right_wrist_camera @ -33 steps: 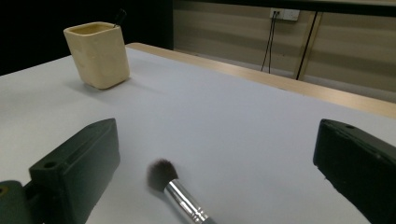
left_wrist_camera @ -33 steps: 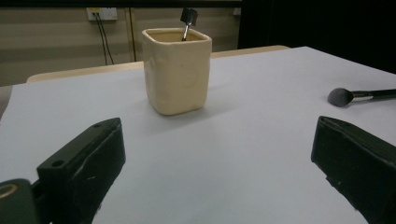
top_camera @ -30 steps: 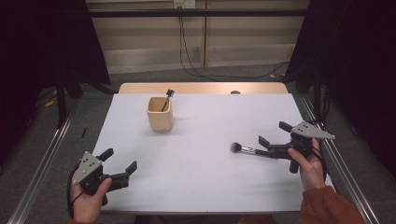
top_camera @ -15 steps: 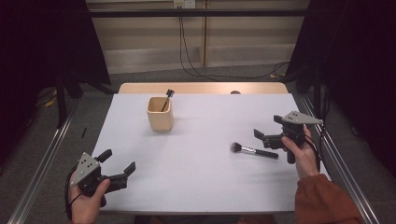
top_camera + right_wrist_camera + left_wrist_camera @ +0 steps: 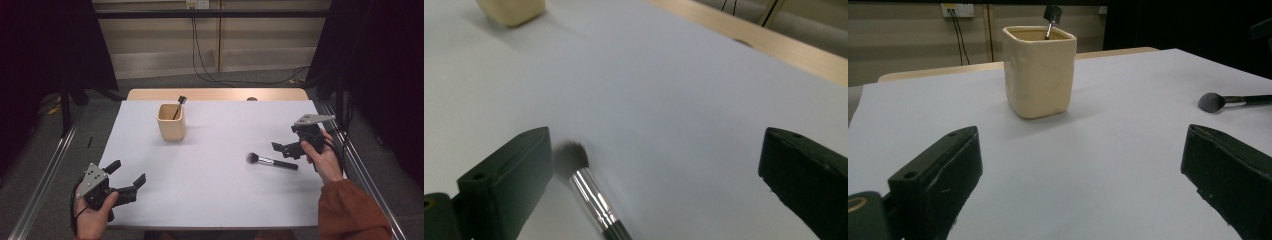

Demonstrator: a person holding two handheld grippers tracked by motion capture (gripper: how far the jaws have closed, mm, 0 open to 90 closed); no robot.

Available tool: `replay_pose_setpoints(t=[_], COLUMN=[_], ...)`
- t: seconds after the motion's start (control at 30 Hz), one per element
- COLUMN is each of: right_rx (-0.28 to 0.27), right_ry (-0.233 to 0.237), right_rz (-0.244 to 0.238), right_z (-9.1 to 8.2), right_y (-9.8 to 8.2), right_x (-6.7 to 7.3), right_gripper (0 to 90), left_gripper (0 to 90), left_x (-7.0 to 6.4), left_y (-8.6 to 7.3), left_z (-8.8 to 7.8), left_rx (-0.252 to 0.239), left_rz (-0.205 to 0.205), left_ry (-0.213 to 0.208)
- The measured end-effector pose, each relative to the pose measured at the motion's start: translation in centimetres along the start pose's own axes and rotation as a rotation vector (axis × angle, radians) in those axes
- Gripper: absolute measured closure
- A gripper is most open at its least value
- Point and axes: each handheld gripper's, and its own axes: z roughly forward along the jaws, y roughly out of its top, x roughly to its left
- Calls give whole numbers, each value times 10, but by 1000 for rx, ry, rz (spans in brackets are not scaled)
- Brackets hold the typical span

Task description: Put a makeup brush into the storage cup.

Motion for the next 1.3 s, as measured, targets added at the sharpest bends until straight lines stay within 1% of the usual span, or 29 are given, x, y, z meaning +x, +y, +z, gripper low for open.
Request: replay_pose_setpoints(t=[0.03, 0.07, 0.13, 0.17, 0.2, 0.27, 0.3, 0.33, 0.37, 0.43, 0.5, 0.53, 0.57, 0.63, 0.67, 0.73, 0.9, 1.07, 1.13, 1.17, 1.3], right_rx=[15, 39, 87, 114, 135, 179, 202, 221, 242, 285, 329, 348, 368, 404, 424, 443, 506, 577, 604, 626, 665], right_ry=[1, 13, 42, 64, 74, 88, 90, 104, 117, 127, 150, 160, 163, 173, 187, 204, 203, 195, 202, 203, 208], right_rz=[-7, -9, -26, -30, -35, -54, -55, -56, -50, -55, -50, -55, -72, -89, -100, -114, -140, -142, -152, -147, -165], right_z=[1, 2, 4, 5, 6, 8, 9, 10, 10, 12, 13, 14, 15, 17, 19, 20, 27, 35, 38, 40, 45], right_y=[0, 1, 3, 3, 4, 5, 5, 5, 5, 4, 4, 4, 4, 4, 4, 4, 4, 3, 1, 1, -2], right_x=[0, 0, 0, -1, -1, -2, -3, -5, -6, -8, -9, -10, -10, -11, -12, -12, -13, -15, -15, -15, -15], right_gripper=[11, 13, 14, 16, 18, 19, 29, 38, 33, 31, 35, 35, 35, 45, 42, 42, 47, 69, 68, 63, 94], left_gripper=[31, 31, 31, 31, 31, 31, 31, 31, 31, 31, 31, 31, 31, 31, 31, 32, 31, 31, 31, 31, 31], left_x=[0, -1, -2, -2, -3, -4, -4, -4, -4, -4, -4, -4, -4, -4, -4, -4, -3, -3, -3, -3, -3], left_y=[0, 0, 0, 0, 0, 0, 0, 0, 0, 0, 0, 0, -1, 0, 0, 0, 0, 0, 0, 0, 0], left_z=[0, 1, 1, 1, 1, 1, 2, 2, 2, 2, 1, 2, 2, 2, 2, 2, 2, 3, 3, 4, 4], left_rx=[-1, -1, -3, 1, 2, 2, 3, 3, 3, 2, 4, 4, 5, 4, 7, 9, 10, 14, 17, 16, 18], left_rz=[0, 0, -4, -4, -3, 8, 7, 7, 6, 1, 3, 6, 8, 9, 8, 12, 15, 31, 27, 24, 22], left_ry=[-1, 0, 0, -7, -5, -10, -13, -11, -11, -10, -9, -9, -9, -9, -9, -8, -6, 0, -1, 1, -1])
